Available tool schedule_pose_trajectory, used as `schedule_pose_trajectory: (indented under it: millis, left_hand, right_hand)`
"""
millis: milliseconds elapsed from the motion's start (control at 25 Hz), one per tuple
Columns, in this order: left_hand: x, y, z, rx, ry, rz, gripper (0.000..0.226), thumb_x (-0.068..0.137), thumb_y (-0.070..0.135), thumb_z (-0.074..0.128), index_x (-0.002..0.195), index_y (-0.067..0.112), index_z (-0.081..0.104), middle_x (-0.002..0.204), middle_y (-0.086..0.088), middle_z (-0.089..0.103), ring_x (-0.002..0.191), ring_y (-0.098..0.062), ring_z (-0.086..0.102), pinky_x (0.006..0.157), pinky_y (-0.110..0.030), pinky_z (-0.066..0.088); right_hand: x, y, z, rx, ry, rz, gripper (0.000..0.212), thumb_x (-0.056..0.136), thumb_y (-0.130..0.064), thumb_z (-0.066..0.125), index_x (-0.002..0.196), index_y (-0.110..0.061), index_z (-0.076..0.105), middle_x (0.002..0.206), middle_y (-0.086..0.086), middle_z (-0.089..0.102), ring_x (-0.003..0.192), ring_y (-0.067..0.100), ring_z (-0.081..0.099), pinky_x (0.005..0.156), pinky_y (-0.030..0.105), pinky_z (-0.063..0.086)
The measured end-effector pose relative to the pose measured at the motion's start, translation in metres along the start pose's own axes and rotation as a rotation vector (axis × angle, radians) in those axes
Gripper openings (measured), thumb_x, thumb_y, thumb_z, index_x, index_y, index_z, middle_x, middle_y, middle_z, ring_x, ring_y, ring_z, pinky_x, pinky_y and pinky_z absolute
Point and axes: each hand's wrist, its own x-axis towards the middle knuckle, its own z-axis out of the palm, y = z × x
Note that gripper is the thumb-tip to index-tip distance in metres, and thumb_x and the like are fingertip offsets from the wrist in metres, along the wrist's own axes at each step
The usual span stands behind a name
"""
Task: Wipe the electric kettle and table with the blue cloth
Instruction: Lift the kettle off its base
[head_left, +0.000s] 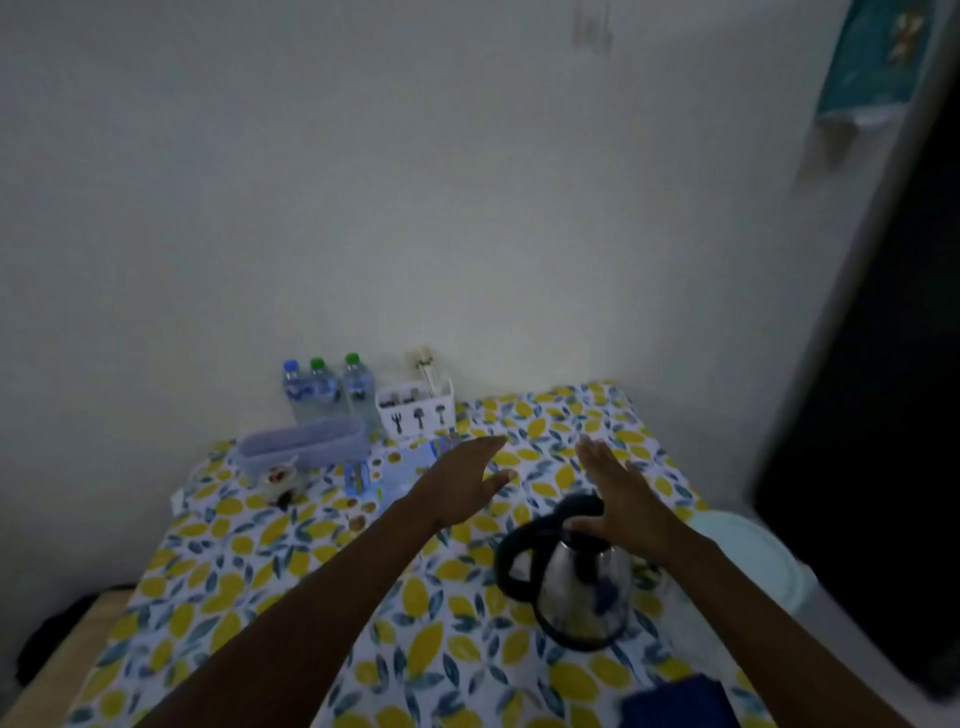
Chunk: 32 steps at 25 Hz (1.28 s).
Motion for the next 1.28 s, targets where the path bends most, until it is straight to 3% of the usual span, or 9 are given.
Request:
schedule_pose_trajectory:
  millis: [120, 240, 360, 480, 720, 880, 1000, 1160, 1280]
  left_hand:
    - [-0.003, 0.003, 0.051, -0.129, -0.149, -0.104, 0.063, 0.098, 0.051, 0.042, 0.151, 0.023, 0.022, 0.16, -0.004, 0.024, 0.146, -0.024, 0.024, 0.118, -0.042, 0.024]
    - [-0.006, 0.004, 0.094, -0.246, -0.203, -0.18, 0.061, 0.096, 0.05, 0.046, 0.148, 0.021, 0.03, 0.155, -0.005, 0.035, 0.141, -0.026, 0.034, 0.114, -0.045, 0.033]
    - [-0.001, 0.003, 0.112, -0.367, -0.165, -0.187, 0.045, 0.094, 0.048, 0.054, 0.126, 0.018, 0.047, 0.116, -0.007, 0.058, 0.099, -0.024, 0.058, 0.081, -0.035, 0.048]
    - [0.002, 0.004, 0.125, -0.478, -0.087, -0.24, 0.034, 0.088, 0.049, 0.063, 0.104, 0.022, 0.05, 0.085, 0.004, 0.053, 0.07, -0.008, 0.05, 0.06, -0.022, 0.035]
    - [0.009, 0.003, 0.136, -0.577, -0.03, -0.362, 0.033, 0.079, 0.046, 0.074, 0.082, 0.031, 0.045, 0.073, 0.007, 0.048, 0.063, -0.011, 0.047, 0.057, -0.024, 0.032]
    - [0.001, 0.016, 0.134, -0.665, 0.067, -0.379, 0.035, 0.078, 0.039, 0.078, 0.083, 0.02, 0.048, 0.071, 0.004, 0.049, 0.063, -0.01, 0.046, 0.059, -0.023, 0.034]
    - [-0.017, 0.019, 0.116, -0.712, 0.163, -0.344, 0.036, 0.076, 0.04, 0.08, 0.085, 0.017, 0.054, 0.071, 0.003, 0.052, 0.06, -0.005, 0.048, 0.056, -0.017, 0.038]
    - [-0.063, 0.009, 0.09, -0.717, 0.238, -0.329, 0.036, 0.075, 0.047, 0.077, 0.086, 0.021, 0.055, 0.075, -0.002, 0.054, 0.066, -0.011, 0.052, 0.058, -0.023, 0.04]
    - [-0.102, -0.002, 0.083, -0.703, 0.249, -0.359, 0.027, 0.077, 0.039, 0.078, 0.08, 0.031, 0.053, 0.071, 0.007, 0.051, 0.061, -0.002, 0.05, 0.056, -0.011, 0.037]
  right_hand:
    - [-0.012, 0.017, 0.035, 0.016, -0.107, 0.096, 0.104, 0.083, -0.048, 0.065, 0.149, -0.014, -0.008, 0.16, 0.004, -0.013, 0.147, 0.022, -0.012, 0.12, 0.044, 0.004]
    - [-0.019, 0.027, 0.066, 0.014, -0.046, 0.125, 0.103, 0.082, -0.049, 0.066, 0.15, -0.015, -0.003, 0.161, 0.003, -0.007, 0.148, 0.023, -0.007, 0.119, 0.047, 0.008]
    - [-0.014, 0.029, 0.074, 0.015, 0.087, 0.137, 0.102, 0.075, -0.05, 0.073, 0.151, -0.018, 0.012, 0.161, 0.003, 0.011, 0.148, 0.026, 0.006, 0.118, 0.051, 0.017]
    - [-0.013, 0.028, 0.082, 0.071, 0.171, 0.145, 0.103, 0.067, -0.046, 0.079, 0.149, -0.019, 0.022, 0.156, 0.004, 0.027, 0.145, 0.03, 0.019, 0.114, 0.054, 0.024]
    - [-0.012, 0.029, 0.085, 0.154, 0.205, 0.175, 0.101, 0.065, -0.034, 0.084, 0.147, -0.02, 0.027, 0.154, 0.002, 0.033, 0.143, 0.029, 0.023, 0.113, 0.054, 0.026]
    - [-0.02, 0.021, 0.073, 0.229, 0.206, 0.186, 0.1, 0.067, -0.024, 0.084, 0.148, -0.02, 0.025, 0.155, 0.001, 0.029, 0.145, 0.025, 0.016, 0.113, 0.056, 0.027]
    - [-0.026, 0.004, 0.058, 0.204, 0.245, 0.105, 0.104, 0.065, -0.025, 0.085, 0.148, -0.022, 0.023, 0.155, -0.001, 0.029, 0.145, 0.024, 0.018, 0.112, 0.053, 0.03]
    - [-0.034, -0.035, 0.054, 0.175, 0.256, -0.021, 0.111, 0.063, -0.034, 0.085, 0.149, -0.03, 0.015, 0.156, -0.005, 0.026, 0.145, 0.02, 0.018, 0.11, 0.049, 0.031]
    - [-0.044, -0.055, 0.073, 0.196, 0.177, -0.08, 0.11, 0.068, -0.041, 0.081, 0.15, -0.033, 0.008, 0.158, -0.011, 0.018, 0.146, 0.016, 0.012, 0.114, 0.044, 0.026]
